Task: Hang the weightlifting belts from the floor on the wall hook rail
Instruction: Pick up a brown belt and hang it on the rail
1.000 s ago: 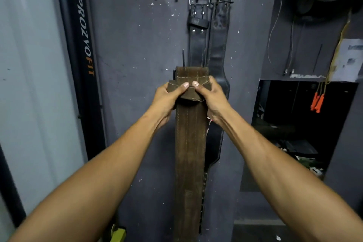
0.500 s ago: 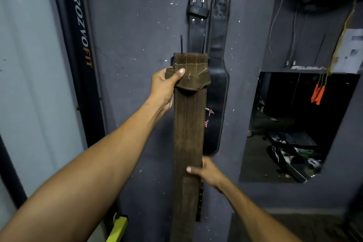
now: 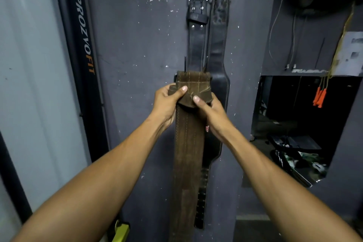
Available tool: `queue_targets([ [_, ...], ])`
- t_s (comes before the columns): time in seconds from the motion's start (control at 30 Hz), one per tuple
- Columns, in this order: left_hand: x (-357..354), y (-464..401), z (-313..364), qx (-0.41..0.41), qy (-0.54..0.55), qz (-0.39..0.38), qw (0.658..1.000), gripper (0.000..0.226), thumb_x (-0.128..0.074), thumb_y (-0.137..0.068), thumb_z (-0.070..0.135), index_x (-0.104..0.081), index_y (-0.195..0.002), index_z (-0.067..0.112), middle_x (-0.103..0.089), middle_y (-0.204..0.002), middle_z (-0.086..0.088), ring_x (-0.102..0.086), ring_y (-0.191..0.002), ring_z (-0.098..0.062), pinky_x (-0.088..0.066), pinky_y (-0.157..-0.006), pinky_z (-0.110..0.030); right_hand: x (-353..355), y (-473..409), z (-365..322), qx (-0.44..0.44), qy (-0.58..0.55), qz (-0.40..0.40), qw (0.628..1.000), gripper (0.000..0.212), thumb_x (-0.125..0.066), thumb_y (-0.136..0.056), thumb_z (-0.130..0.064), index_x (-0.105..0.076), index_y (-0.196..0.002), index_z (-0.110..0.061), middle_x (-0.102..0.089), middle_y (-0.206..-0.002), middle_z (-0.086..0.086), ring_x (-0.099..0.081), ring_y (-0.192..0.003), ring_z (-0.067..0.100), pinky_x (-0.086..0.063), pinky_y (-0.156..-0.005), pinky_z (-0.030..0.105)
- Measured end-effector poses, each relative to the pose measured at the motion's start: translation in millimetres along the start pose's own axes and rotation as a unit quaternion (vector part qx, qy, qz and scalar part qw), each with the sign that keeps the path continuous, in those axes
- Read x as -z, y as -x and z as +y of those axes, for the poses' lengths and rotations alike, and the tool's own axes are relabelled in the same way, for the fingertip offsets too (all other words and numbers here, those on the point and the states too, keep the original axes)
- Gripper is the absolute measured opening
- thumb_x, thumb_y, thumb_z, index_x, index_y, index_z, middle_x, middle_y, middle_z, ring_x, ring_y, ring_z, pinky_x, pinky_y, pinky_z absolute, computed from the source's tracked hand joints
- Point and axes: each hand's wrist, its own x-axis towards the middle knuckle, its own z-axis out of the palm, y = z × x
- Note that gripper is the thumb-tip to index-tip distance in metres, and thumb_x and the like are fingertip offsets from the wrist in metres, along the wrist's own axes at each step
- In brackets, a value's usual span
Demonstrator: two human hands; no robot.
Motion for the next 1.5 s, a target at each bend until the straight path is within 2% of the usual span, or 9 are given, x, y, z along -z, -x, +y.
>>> queue_targets([
  [0.13, -6, 1, -3, -0.004, -0.002, -0.009, 1.0, 0.016, -0.068, -0.091, 0.0, -0.071, -0.107, -0.001, -0.078, -0.098, -0.014, -0.075, -0.091, -0.023, -0.06, -0.086, -0.032, 2, -25, -24, 0.017, 0.074, 0.078, 0.994, 0.053, -0.066, -0.085, -0.067, -0.066, -0.117, -0.025, -0.077, -0.114, -0.002, -0.074, -0.107, 0.013, -0.057, -0.102, 0.045],
  [0.33, -20, 1, 1, 0.0, -0.048, -0.023, 0.999, 0.017, -0.06, -0.099, 0.005, -0.067, -0.114, 0.002, -0.076, -0.106, -0.015, -0.074, -0.097, -0.022, -0.057, -0.092, -0.033, 12, -42, -36, 0.095, 0.073, 0.064, 0.991, 0.024, -0.066, -0.099, -0.039, -0.061, -0.115, -0.022, -0.079, -0.106, 0.002, -0.077, -0.099, 0.015, -0.063, -0.09, 0.041],
  [0.5, -37, -16, 15, -0.018, -0.14, -0.038, 0.989, 0.015, -0.053, -0.105, 0.03, -0.059, -0.109, 0.017, -0.079, -0.09, 0.006, -0.076, -0.088, -0.007, -0.057, -0.072, -0.02, 19, -55, -46, 0.135, 0.081, 0.074, 0.985, 0.015, -0.06, -0.104, -0.035, -0.054, -0.112, -0.024, -0.075, -0.104, 0.0, -0.075, -0.089, 0.002, -0.059, -0.07, 0.018],
  [0.67, -57, -56, 39, -0.064, -0.219, 0.058, 0.972, 0.037, -0.051, -0.101, 0.046, -0.064, -0.102, 0.011, -0.078, -0.101, -0.012, -0.075, -0.097, -0.026, -0.06, -0.091, -0.047, 14, -81, -66, 0.17, 0.125, 0.099, 0.973, 0.023, -0.056, -0.104, -0.042, -0.057, -0.111, -0.021, -0.073, -0.092, -0.008, -0.07, -0.077, -0.007, -0.047, -0.062, 0.006],
  [0.8, -63, -95, 52, -0.102, -0.25, 0.08, 0.959, 0.038, -0.051, -0.098, 0.053, -0.063, -0.096, 0.016, -0.077, -0.099, -0.01, -0.075, -0.094, -0.025, -0.059, -0.09, -0.052, 7, -125, -86, 0.185, 0.137, 0.139, 0.963, 0.035, -0.048, -0.106, -0.048, -0.062, -0.102, -0.016, -0.073, -0.092, 0.001, -0.071, -0.088, 0.016, -0.056, -0.079, 0.036],
  [0.93, -64, -145, 70, -0.136, -0.266, 0.079, 0.951, 0.041, -0.051, -0.099, 0.05, -0.065, -0.098, 0.012, -0.076, -0.098, -0.01, -0.074, -0.092, -0.024, -0.06, -0.088, -0.05, -1, -176, -106, 0.201, 0.154, 0.181, 0.95, 0.048, -0.044, -0.108, -0.046, -0.062, -0.09, -0.006, -0.072, -0.089, 0.013, -0.068, -0.09, 0.032, -0.054, -0.083, 0.047],
  [1.17, -53, -240, 106, -0.182, -0.318, 0.065, 0.928, 0.051, -0.05, -0.098, 0.053, -0.067, -0.099, 0.006, -0.075, -0.099, -0.014, -0.072, -0.094, -0.031, -0.058, -0.088, -0.051, -23, -269, -136, 0.197, 0.168, 0.223, 0.94, 0.05, -0.045, -0.108, -0.045, -0.048, -0.063, -0.021, -0.058, -0.072, 0.003, -0.055, -0.072, 0.024, -0.039, -0.065, 0.033],
  [1.37, -42, -320, 130, -0.196, -0.337, 0.064, 0.918, 0.042, -0.052, -0.098, 0.054, -0.061, -0.082, 0.017, -0.073, -0.095, -0.011, -0.071, -0.091, -0.031, -0.058, -0.081, -0.041, -42, -336, -152, 0.207, 0.193, 0.248, 0.927, 0.057, -0.05, -0.104, -0.054, -0.056, -0.062, -0.015, -0.061, -0.066, 0.005, -0.057, -0.063, 0.024, -0.04, -0.058, 0.033],
  [1.5, -37, -364, 146, -0.194, -0.335, 0.057, 0.92, 0.051, -0.053, -0.099, 0.052, -0.067, -0.099, 0.002, -0.073, -0.105, -0.023, -0.07, -0.098, -0.039, -0.058, -0.084, -0.04, -54, -374, -168, 0.195, 0.225, 0.271, 0.915, 0.061, -0.051, -0.102, -0.055, -0.072, -0.093, 0.002, -0.075, -0.098, 0.021, -0.069, -0.091, 0.035, -0.048, -0.072, 0.038],
])
